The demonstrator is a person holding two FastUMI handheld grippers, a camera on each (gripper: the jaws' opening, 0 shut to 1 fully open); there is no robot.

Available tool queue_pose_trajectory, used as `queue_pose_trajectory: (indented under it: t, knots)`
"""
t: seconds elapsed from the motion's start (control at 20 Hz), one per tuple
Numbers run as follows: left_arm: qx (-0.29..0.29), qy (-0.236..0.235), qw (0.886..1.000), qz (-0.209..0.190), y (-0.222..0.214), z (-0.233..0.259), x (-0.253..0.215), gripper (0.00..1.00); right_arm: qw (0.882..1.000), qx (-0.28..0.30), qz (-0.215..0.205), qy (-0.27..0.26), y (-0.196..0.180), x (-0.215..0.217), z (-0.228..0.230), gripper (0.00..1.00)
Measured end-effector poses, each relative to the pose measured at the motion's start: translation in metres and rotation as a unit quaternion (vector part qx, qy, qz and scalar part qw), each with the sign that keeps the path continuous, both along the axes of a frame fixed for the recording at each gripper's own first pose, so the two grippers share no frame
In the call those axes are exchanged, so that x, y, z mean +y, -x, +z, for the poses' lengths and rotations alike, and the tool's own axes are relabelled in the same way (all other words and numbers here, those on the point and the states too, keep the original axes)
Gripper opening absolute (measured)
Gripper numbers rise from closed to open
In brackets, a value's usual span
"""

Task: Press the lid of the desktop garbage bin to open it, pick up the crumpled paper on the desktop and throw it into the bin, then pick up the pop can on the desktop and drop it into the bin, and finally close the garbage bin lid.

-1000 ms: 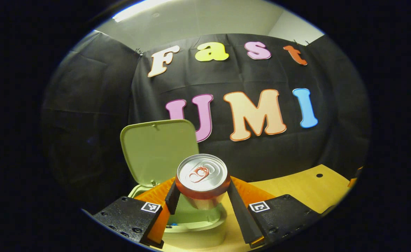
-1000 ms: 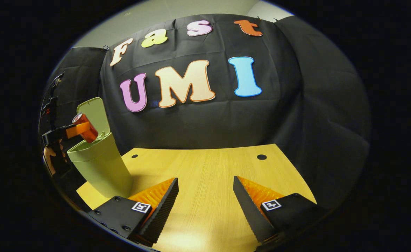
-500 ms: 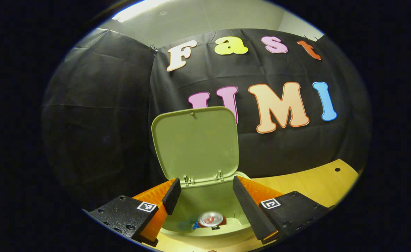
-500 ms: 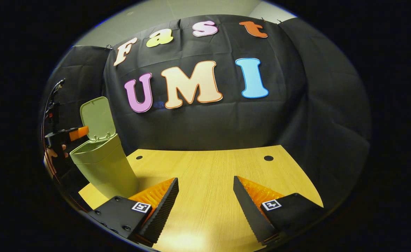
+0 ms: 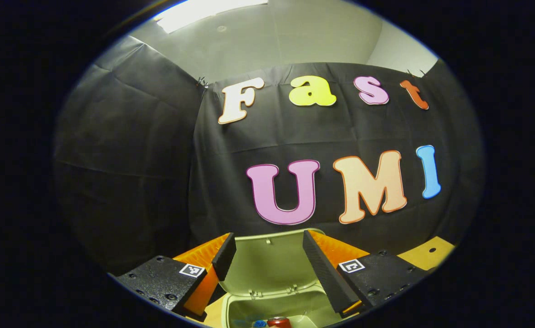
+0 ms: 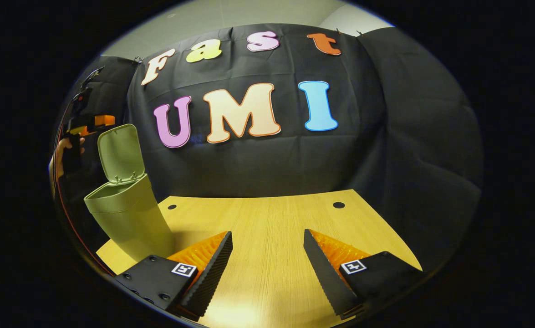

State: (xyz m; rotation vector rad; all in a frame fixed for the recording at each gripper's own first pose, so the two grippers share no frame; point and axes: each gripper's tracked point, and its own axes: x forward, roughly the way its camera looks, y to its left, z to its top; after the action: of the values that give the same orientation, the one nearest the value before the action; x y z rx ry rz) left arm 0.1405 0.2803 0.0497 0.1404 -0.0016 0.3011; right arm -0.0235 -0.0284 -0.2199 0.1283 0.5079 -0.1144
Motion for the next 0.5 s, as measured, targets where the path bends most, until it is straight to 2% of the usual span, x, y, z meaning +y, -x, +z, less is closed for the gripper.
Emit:
queue_pose_trajectory:
  t: [0.2, 0.25, 0.3, 0.45, 0.5]
  knots:
    - [0.027, 0.003, 1.0, 0.008, -0.026, -0.004, 0.017, 0.91, 1.0, 0.006, -0.007, 0.002, 0.009, 0.002, -0.005, 0.99]
    - [0.036, 0.009, 0.999, 0.006, -0.03, -0.008, 0.018, 0.98, 1.0, 0.007, -0.006, 0.005, 0.011, 0.001, -0.005, 0.99]
    - [0.045, 0.012, 0.999, 0.005, -0.033, -0.013, 0.02, 0.91, 1.0, 0.007, -0.004, 0.009, 0.013, 0.001, -0.005, 0.99]
    - [0.061, 0.02, 0.998, 0.015, -0.034, -0.025, 0.021, 0.9, 1.0, 0.008, 0.005, 0.017, 0.015, -0.004, -0.003, 0.99]
    - [0.056, 0.025, 0.998, 0.012, -0.032, -0.023, 0.02, 0.99, 1.0, 0.007, 0.008, 0.017, 0.015, -0.006, -0.002, 0.99]
